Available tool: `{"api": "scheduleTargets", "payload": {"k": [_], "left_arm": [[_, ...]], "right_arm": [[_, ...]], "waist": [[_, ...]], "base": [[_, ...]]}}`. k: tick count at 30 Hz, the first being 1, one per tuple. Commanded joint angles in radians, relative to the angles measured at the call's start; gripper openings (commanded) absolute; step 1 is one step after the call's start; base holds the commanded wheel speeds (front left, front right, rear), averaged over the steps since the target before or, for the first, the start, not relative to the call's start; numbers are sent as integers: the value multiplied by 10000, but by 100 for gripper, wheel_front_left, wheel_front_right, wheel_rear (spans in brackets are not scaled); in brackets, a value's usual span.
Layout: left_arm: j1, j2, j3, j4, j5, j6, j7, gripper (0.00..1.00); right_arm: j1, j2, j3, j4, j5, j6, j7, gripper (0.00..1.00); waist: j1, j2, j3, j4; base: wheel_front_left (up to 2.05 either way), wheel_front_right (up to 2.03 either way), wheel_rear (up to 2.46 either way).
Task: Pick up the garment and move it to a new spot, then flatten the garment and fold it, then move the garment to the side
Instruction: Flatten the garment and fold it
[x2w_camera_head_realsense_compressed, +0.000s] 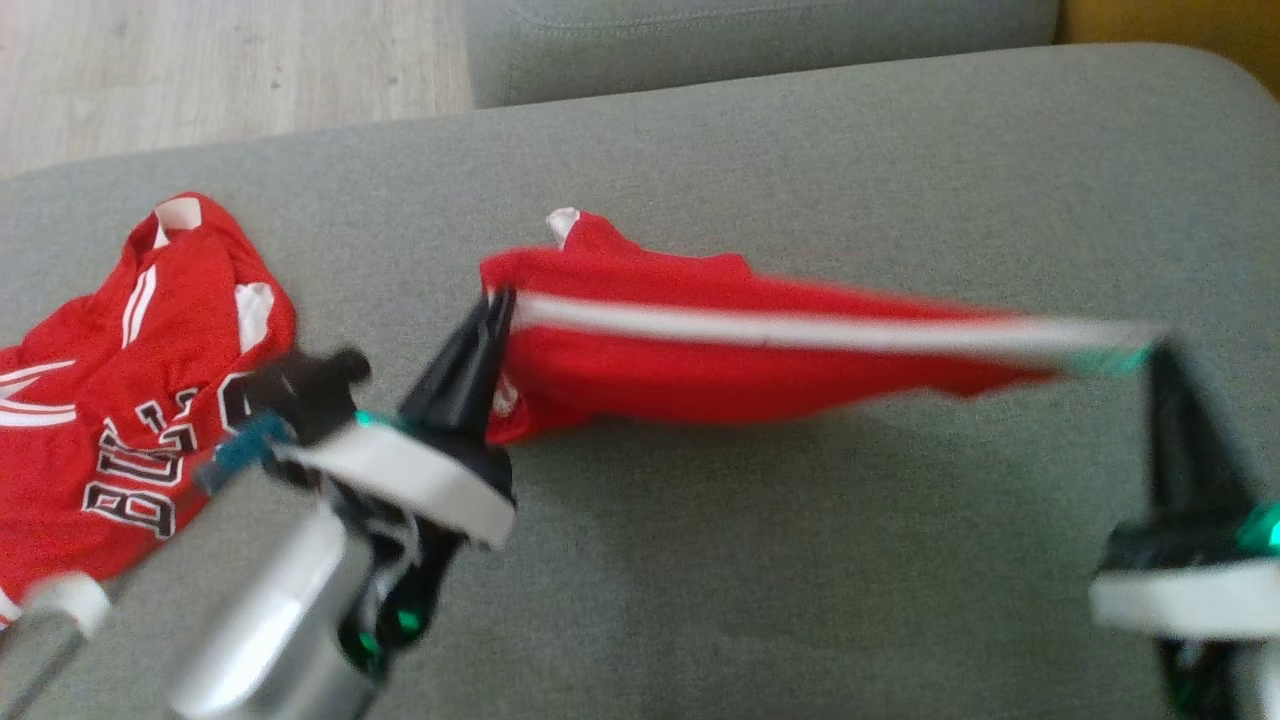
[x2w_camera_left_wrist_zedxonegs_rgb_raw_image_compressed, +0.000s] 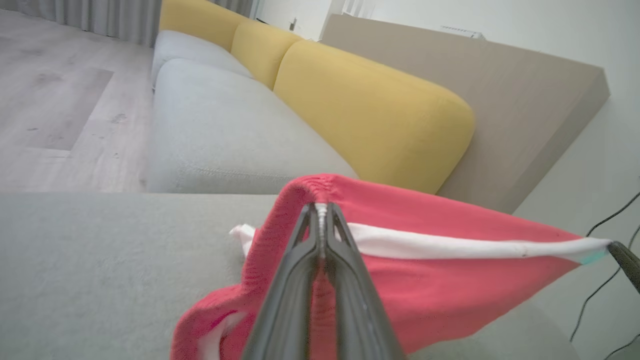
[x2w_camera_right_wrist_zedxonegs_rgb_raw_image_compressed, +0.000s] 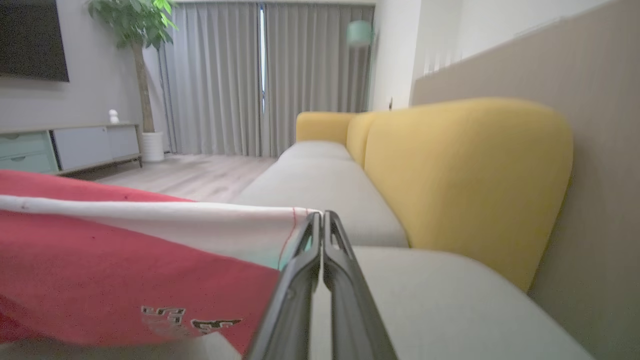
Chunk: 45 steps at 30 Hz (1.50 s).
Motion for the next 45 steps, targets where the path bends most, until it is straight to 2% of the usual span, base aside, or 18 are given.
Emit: {"api": "scheduleTargets", "payload": {"k": [1,6,9,13,18,19,25,30,34,36,38,39,42,45], "left_arm": [[-976,342,681,-592,-155,-82,140,0],[-2769,422,1190,-1386,-906,-329,1232,0],[-4324,300,1370,-1167,-1109,-553,1756,0],[-6648,-18,1259,30,-582,-869,1946,0],[-9142,-668,1027,1852,302,-1329,931,0],[-9142,-668,1027,1852,302,-1329,931,0],[-10305,-1076,741,3254,489,-1592,-707,0],[-9166,-716,-207,3081,-127,-1628,-1282,0],[-7258,32,-1401,2522,-379,-1630,-1808,0],[-6157,194,-1790,2450,-621,-1631,-2081,0],[-5088,209,-2197,2465,-801,-1632,-2267,0],[-4068,158,-2655,2457,-897,-1632,-2385,0],[-2693,97,-3295,2512,-886,-1631,-2469,0],[-1581,56,-3675,2541,-898,-1426,-2510,0]], "right_arm": [[-847,-392,-33,-779,93,-7,120,0],[-2936,-1131,-551,-1811,394,-7,986,0],[-4840,-1677,-470,-1241,759,-7,1261,0],[-7321,-2292,-86,60,1179,-7,1356,0],[-10065,-2834,492,1846,1243,-7,862,0],[-10065,-2834,492,1846,1243,-7,862,0],[-11642,-3126,541,3090,1171,-7,82,0],[-10819,-3163,372,3168,1363,-7,-120,0],[-8912,-2968,120,2758,1558,-7,-155,0],[-7709,-2787,-36,2503,1589,-7,-154,0],[-6437,-2536,-245,2246,1701,-7,-130,0],[-5156,-2249,-477,1886,1752,-7,-31,0],[-3419,-1806,-811,1377,1773,-7,277,0],[-1891,-1441,-1235,962,1761,-7,600,0]], "waist": [[1,0,77,-12],[1,0,645,-56],[1,0,1233,-74],[1,0,2208,-106],[1,0,3155,-186],[1,0,3155,-186],[1,0,3246,-237],[1,0,2967,-263],[1,0,2722,-262],[1,0,2557,-251],[1,0,2361,-214],[1,0,2140,-209],[1,0,1782,-216],[1,0,1446,-186]], "base": [[0,0,0],[0,0,0],[0,0,0],[0,0,0],[0,0,0],[0,0,0],[0,0,0],[0,0,0],[0,0,0],[0,0,0],[0,0,0],[0,0,0],[0,0,0],[0,0,0]]}}
